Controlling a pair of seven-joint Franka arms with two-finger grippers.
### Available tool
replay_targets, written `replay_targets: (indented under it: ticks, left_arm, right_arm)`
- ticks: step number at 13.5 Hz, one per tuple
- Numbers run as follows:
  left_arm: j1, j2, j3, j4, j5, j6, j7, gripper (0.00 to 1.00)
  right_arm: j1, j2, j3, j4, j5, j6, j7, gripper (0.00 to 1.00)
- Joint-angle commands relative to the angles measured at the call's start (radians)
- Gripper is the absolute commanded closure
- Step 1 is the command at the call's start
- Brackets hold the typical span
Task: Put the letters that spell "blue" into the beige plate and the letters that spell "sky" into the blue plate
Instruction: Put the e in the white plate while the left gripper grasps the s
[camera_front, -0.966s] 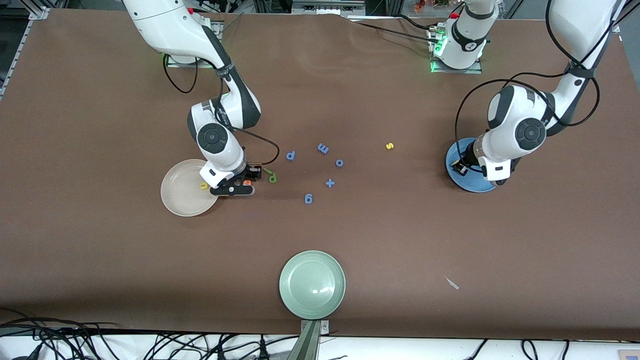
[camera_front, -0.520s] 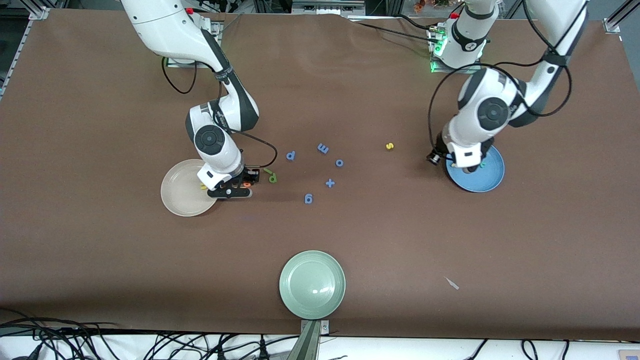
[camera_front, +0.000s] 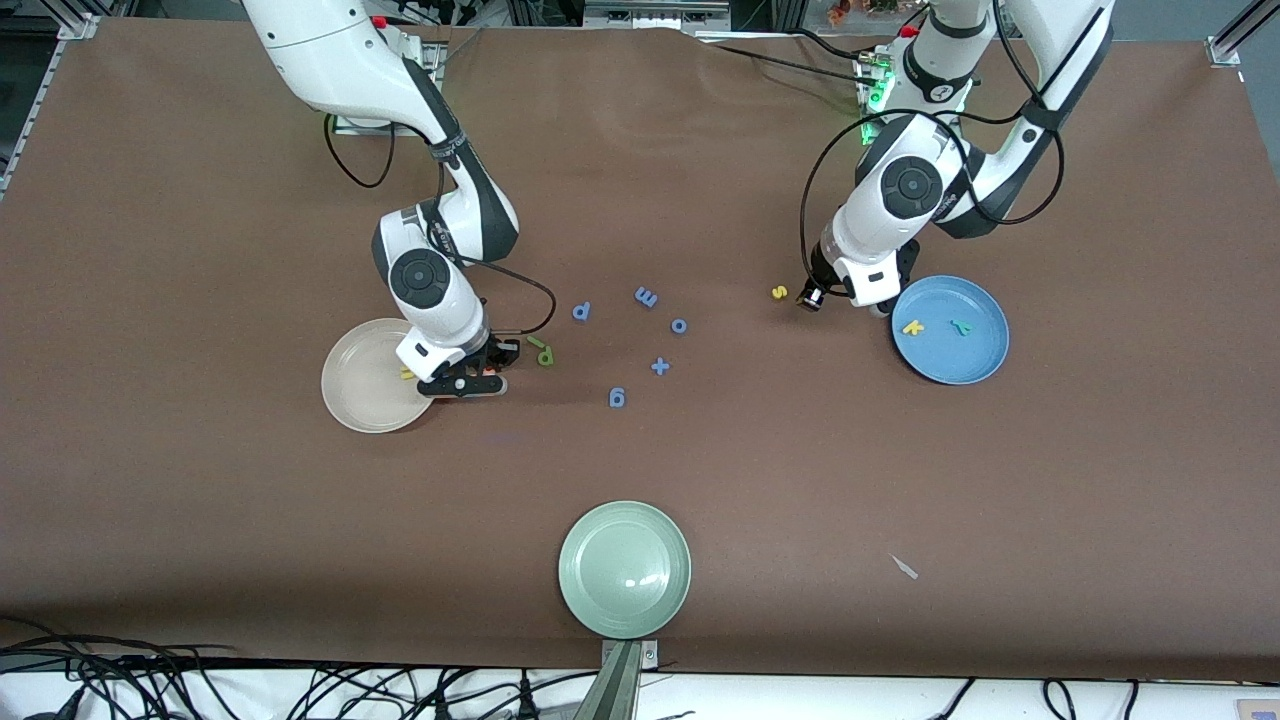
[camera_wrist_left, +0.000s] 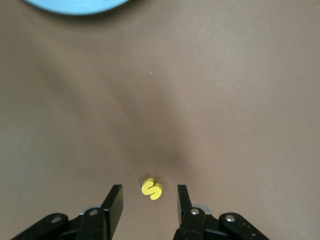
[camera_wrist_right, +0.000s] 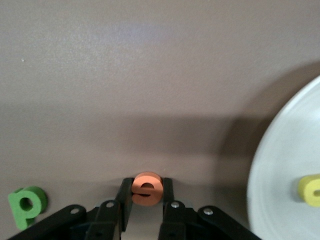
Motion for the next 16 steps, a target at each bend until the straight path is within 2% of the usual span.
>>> replay_targets:
  ticks: [1, 2, 4, 6, 8, 10, 11, 12, 13, 16]
  left_arm:
    - [-0.042, 0.018, 0.004, -0.005, 0.021, 0.033, -0.068, 0.48]
    - [-0.042, 0.029, 0.007, -0.005, 0.037, 0.034, -0.074, 0.48]
    - [-0.042, 0.041, 0.009, -0.005, 0.042, 0.063, -0.101, 0.48]
    - [-0.042, 0.082, 0.026, -0.005, 0.109, 0.065, -0.109, 0.48]
    - [-0.045, 0.127, 0.029, -0.002, 0.214, 0.065, -0.207, 0.48]
    - [-0.052, 0.161, 0.029, 0.008, 0.316, 0.065, -0.282, 0.49]
    - [-0.053, 0.168, 0.029, 0.009, 0.321, 0.065, -0.286, 0.5]
    - [-0.053, 0.169, 0.029, 0.009, 0.321, 0.065, -0.289, 0.5]
    - [-0.053, 0.169, 0.027, 0.009, 0.321, 0.065, -0.29, 0.5]
    - [-0.052, 0.179, 0.029, 0.009, 0.321, 0.096, -0.29, 0.5]
  right_arm:
    - [-0.016, -0.047, -0.035, 0.047, 0.004, -0.139, -0.09, 0.75]
    - [-0.019, -0.053, -0.069, 0.079, 0.006, -0.216, -0.126, 0.75]
    - [-0.049, -0.079, -0.086, 0.096, 0.007, -0.29, -0.226, 0.75]
    - [-0.059, -0.101, -0.098, 0.04, 0.007, -0.281, -0.269, 0.72]
    - [-0.059, -0.154, -0.099, -0.074, 0.019, -0.208, -0.269, 0.7]
    - [-0.057, -0.219, -0.1, -0.148, 0.036, -0.205, -0.269, 0.57]
    - [-0.059, -0.246, -0.1, -0.166, 0.036, -0.209, -0.269, 0.47]
    - [-0.057, -0.256, -0.1, -0.166, 0.036, -0.223, -0.269, 0.29]
    - [-0.059, -0.257, -0.102, -0.157, 0.036, -0.244, -0.268, 0.21]
    - [-0.048, -0.251, -0.085, -0.098, 0.046, -0.278, -0.192, 0.21]
